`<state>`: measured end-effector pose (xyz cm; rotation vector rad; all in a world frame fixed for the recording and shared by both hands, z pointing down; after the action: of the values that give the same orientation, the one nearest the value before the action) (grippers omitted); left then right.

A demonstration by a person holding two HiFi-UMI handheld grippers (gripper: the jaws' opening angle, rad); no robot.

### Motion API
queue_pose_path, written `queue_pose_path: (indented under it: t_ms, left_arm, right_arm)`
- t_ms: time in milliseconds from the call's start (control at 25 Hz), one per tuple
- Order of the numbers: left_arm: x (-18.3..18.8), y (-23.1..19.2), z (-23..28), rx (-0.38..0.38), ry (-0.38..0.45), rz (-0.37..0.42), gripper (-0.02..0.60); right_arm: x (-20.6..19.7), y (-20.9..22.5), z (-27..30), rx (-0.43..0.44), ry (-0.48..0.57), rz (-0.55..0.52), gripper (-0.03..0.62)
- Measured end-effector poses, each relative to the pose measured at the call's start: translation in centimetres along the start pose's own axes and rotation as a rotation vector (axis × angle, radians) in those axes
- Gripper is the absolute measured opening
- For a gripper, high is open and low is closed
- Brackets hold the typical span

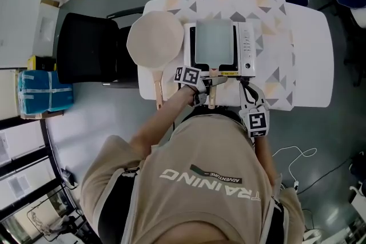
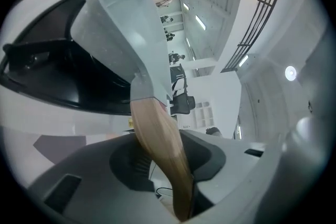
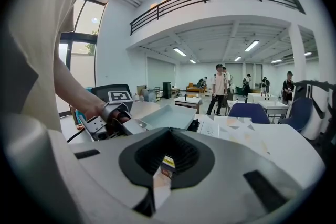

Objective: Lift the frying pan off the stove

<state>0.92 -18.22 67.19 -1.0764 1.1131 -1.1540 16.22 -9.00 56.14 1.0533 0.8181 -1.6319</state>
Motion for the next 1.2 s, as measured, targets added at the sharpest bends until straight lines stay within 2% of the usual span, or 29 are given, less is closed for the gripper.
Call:
queue_pose_path:
  t_ms: [520, 840, 1200]
  left_arm:
    - [0.2, -0.2, 1.0, -0.028, -0.011, -0.043, 0.109]
    - [0.1, 0.3, 0.9, 0.009, -0.009, -0.029, 0.098]
    - [-0.2, 1.7, -0.2, -0.046, 0.010, -0.041, 0.101]
  right_arm:
    - [-0.3, 1.6, 0.6, 0.032, -0.003, 0.006, 0.000]
    - [0.2, 1.7, 1.2, 0.070, 0.012, 0.003, 0.000]
    - [0.1, 1.2, 0.7, 0.061, 0.023, 0.015, -0.001]
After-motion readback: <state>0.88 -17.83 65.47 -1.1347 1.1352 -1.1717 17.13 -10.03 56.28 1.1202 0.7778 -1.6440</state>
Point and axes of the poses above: the fingertips, and each gripper's own axes: z forward along the fingers, y to its right, x out of its top, the point moved 8 cm from there along -z, backward along the fingers, and after that the axes turned 7 degrees about -x, right-handed, at the moved point
